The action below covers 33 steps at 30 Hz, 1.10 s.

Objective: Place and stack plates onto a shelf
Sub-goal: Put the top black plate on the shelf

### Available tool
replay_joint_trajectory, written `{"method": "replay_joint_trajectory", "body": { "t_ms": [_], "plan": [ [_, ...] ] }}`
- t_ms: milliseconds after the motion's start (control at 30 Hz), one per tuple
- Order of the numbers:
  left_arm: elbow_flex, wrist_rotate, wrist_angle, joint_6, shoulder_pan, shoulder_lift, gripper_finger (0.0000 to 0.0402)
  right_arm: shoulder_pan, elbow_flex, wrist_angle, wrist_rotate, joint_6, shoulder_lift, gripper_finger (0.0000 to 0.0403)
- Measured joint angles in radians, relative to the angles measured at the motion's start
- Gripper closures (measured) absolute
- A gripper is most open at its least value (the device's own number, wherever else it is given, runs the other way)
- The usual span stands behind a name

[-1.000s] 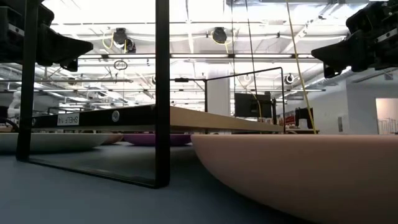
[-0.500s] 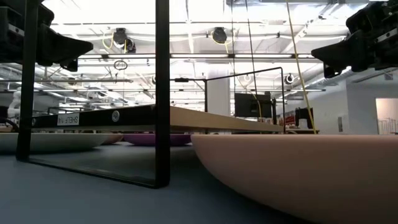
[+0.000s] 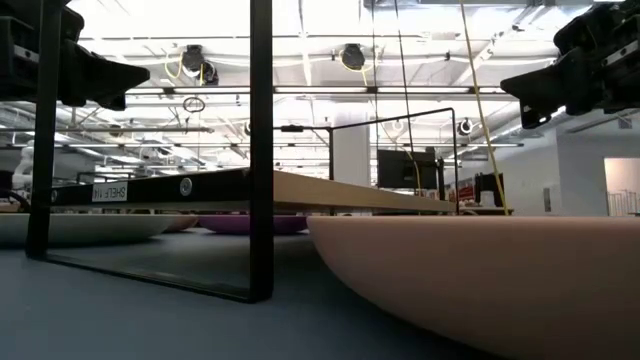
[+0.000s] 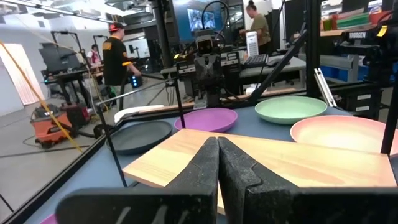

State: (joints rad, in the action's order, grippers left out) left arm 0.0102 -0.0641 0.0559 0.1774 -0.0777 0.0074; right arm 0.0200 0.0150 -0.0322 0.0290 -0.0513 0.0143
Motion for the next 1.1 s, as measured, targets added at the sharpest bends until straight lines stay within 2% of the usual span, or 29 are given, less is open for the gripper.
{"method": "replay_joint_trajectory", "body": {
  "t_ms": [333,500,767,1100],
  "plan": [
    [0.000,0.000,0.000,-0.031,0.000,0.000,0.0398,0.000,0.010,-0.022,0.024,-0.050,0.006,0.0403],
    [0.000,0.000,0.001,-0.032,0.000,0.000,0.0398,0.000,0.066,0.003,-0.001,-0.020,0.049,0.0403],
    [0.000,0.000,0.000,-0.032,0.000,0.000,0.0398,-0.001,0.253,0.000,-0.031,-0.027,0.208,0.0403],
    [0.000,-0.001,0.000,-0.026,0.000,0.000,0.0398,-0.002,0.624,0.123,-0.031,-0.071,0.512,0.0403]
  ]
}}
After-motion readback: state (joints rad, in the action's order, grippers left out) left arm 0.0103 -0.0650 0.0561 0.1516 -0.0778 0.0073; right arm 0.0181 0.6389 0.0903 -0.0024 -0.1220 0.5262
